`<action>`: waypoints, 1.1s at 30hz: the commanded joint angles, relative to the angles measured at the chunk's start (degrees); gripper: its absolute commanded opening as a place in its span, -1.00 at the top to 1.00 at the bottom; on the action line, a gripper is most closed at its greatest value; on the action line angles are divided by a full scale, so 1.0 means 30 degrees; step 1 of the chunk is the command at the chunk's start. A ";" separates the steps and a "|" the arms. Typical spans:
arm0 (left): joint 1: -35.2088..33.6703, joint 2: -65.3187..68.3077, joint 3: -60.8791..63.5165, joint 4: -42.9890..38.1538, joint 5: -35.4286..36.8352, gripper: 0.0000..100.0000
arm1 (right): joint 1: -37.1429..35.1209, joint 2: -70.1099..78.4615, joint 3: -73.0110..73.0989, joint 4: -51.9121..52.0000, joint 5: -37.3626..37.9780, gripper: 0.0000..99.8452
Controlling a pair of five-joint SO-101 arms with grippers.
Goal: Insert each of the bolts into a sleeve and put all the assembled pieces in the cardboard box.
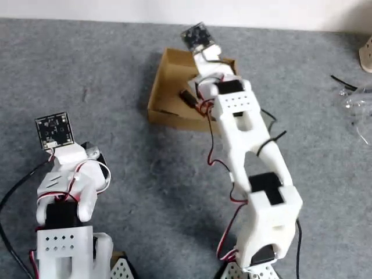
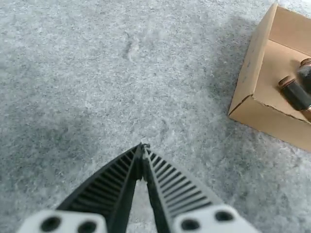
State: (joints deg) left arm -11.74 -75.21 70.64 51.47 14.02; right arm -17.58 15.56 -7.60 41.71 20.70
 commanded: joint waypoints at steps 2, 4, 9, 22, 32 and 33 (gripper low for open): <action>-0.0103 -0.0132 -0.0396 -0.0410 0.0205 0.98 | 0.0190 -0.3502 -0.0923 0.2037 -0.1026 0.61; -0.0103 -0.0132 -0.0396 -0.0410 0.0205 0.98 | 0.0161 -0.4410 -0.0923 0.2740 -0.1319 0.61; -0.0044 -0.0454 -0.0777 -0.0205 -0.0234 0.99 | 0.0190 -0.6930 -0.0923 0.5084 -0.1788 0.61; 0.1714 -1.0154 -0.0425 0.6974 -0.3692 0.99 | 0.0190 -1.5282 0.5553 0.6608 -0.3370 0.61; 0.1773 -0.9626 0.3414 0.7355 -0.7092 0.99 | 0.0278 -2.6652 1.7363 0.2300 -0.3194 0.61; 0.1744 -0.9626 0.3678 0.7355 -0.7092 0.99 | 0.0278 -2.7678 1.8300 0.2300 -0.3106 0.61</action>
State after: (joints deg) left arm -7.69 -103.87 80.92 73.36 -6.55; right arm -17.58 -57.67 40.84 51.74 11.12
